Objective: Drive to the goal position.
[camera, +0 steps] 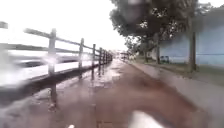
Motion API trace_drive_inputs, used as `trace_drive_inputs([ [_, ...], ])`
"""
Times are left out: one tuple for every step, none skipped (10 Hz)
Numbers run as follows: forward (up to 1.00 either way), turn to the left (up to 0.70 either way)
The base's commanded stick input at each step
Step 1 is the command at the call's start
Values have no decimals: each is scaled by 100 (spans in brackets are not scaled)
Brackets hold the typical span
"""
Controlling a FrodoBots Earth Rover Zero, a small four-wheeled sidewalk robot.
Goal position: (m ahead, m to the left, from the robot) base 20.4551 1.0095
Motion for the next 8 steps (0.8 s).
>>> trace_drive_inputs([
  [100,0],
  [100,0],
  [100,0],
  [100,0],
  [100,0],
  [100,0],
  [100,0],
  [100,0],
])
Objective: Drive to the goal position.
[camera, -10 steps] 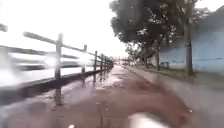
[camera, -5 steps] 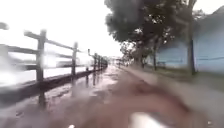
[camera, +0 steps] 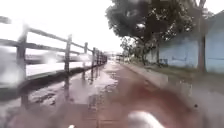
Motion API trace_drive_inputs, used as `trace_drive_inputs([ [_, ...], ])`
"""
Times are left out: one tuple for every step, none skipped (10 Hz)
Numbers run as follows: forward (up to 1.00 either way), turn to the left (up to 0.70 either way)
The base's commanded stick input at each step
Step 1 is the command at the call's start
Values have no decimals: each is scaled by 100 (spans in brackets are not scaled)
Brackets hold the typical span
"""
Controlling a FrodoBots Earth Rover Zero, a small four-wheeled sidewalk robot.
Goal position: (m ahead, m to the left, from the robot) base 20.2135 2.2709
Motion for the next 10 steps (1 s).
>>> trace_drive_inputs([
  [100,0],
  [100,0],
  [100,0],
  [100,0],
  [100,0],
  [100,0],
  [100,0],
  [100,0],
  [100,0],
  [100,0],
])
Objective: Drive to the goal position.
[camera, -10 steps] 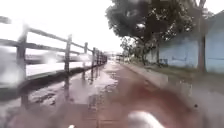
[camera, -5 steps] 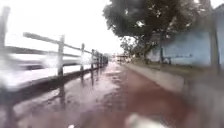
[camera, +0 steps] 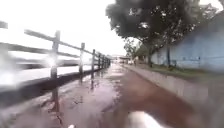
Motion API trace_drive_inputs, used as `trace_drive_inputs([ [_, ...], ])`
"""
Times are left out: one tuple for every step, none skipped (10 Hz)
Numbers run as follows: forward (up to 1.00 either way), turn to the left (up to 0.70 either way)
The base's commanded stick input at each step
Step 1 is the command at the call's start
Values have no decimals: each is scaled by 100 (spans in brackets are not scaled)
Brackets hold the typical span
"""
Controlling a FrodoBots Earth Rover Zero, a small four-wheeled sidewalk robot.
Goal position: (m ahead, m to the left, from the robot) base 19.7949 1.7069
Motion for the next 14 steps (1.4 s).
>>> trace_drive_inputs([
  [100,0],
  [100,0],
  [100,0],
  [100,0],
  [100,0],
  [100,0],
  [59,0],
  [16,0],
  [0,0],
  [0,0],
  [0,0],
  [0,0],
  [0,0],
  [0,0],
])
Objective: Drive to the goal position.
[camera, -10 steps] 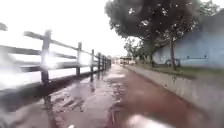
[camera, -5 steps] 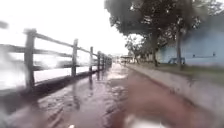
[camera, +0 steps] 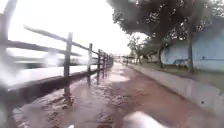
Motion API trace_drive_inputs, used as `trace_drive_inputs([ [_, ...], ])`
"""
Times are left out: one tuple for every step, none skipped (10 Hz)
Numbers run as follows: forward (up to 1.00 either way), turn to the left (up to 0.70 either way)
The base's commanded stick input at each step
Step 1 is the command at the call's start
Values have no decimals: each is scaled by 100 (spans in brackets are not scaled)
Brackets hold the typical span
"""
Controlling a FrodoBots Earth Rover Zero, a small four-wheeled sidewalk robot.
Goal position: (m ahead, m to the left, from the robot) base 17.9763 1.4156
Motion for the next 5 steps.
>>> trace_drive_inputs([
  [0,0],
  [0,0],
  [0,0],
  [76,0],
  [100,-2],
])
